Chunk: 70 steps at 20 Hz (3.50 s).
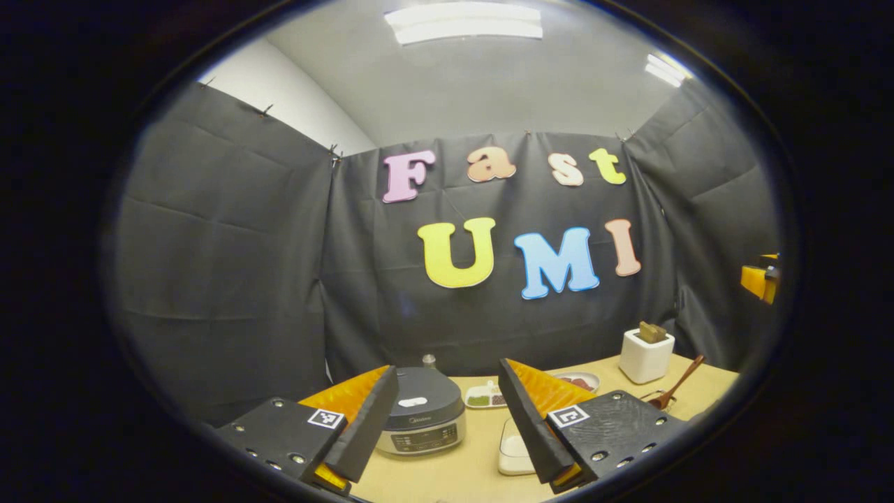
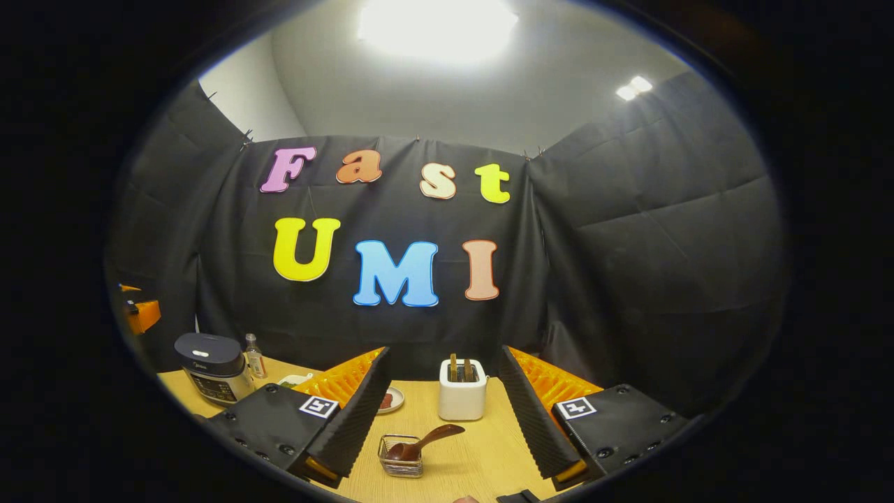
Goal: Close the left gripper, press the button to open the rice cooker; take a wooden spoon from the chopstick holder with the right hand, scoop a spoonful of rice and pour it into the rice cooker, then put the wooden spoon back into the chopstick holder.
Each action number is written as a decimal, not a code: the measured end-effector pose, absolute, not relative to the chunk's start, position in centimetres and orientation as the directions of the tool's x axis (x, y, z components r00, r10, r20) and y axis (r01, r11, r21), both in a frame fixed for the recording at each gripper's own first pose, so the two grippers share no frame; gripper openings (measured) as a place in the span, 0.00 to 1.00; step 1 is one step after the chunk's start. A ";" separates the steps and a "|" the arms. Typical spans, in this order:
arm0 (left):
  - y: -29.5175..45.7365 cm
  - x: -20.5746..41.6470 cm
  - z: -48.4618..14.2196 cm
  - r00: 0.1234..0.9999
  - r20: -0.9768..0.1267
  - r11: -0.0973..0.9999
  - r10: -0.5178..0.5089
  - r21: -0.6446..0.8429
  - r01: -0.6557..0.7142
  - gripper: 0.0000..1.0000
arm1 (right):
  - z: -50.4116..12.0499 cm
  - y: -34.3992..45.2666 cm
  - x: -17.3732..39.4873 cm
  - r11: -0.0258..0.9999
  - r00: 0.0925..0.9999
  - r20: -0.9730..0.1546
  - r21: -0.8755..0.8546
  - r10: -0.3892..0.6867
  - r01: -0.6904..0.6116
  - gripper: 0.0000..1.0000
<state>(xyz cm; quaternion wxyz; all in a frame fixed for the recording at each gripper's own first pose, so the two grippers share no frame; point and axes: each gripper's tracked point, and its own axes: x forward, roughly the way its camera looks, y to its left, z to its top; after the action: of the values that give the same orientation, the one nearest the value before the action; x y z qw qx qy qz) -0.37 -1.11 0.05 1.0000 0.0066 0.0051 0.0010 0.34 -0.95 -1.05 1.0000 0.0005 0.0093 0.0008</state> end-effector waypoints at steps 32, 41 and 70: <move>-1.8 -0.5 3.3 0.999 0.013 0.999 0.045 0.016 -0.045 0.05 | -3.8 -4.0 1.1 0.994 0.993 -0.043 0.032 0.109 -0.108 0.98; 2.9 7.0 1.2 1.000 -0.010 1.000 0.022 -0.015 -0.022 0.01 | -4.2 -2.8 2.2 0.998 0.997 -0.058 0.039 0.042 -0.040 0.98; 6.4 20.6 -22.6 0.930 -0.345 0.986 -0.124 -0.150 0.076 0.03 | -4.0 4.2 4.3 0.992 0.991 -0.102 -0.105 -0.087 0.076 0.97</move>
<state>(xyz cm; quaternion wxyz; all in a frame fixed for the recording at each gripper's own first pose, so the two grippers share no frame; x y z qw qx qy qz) 20.55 6.36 -22.56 0.9801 -0.0671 0.1796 -0.0510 4.27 4.20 -4.05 0.9965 -0.0505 0.0532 -0.0407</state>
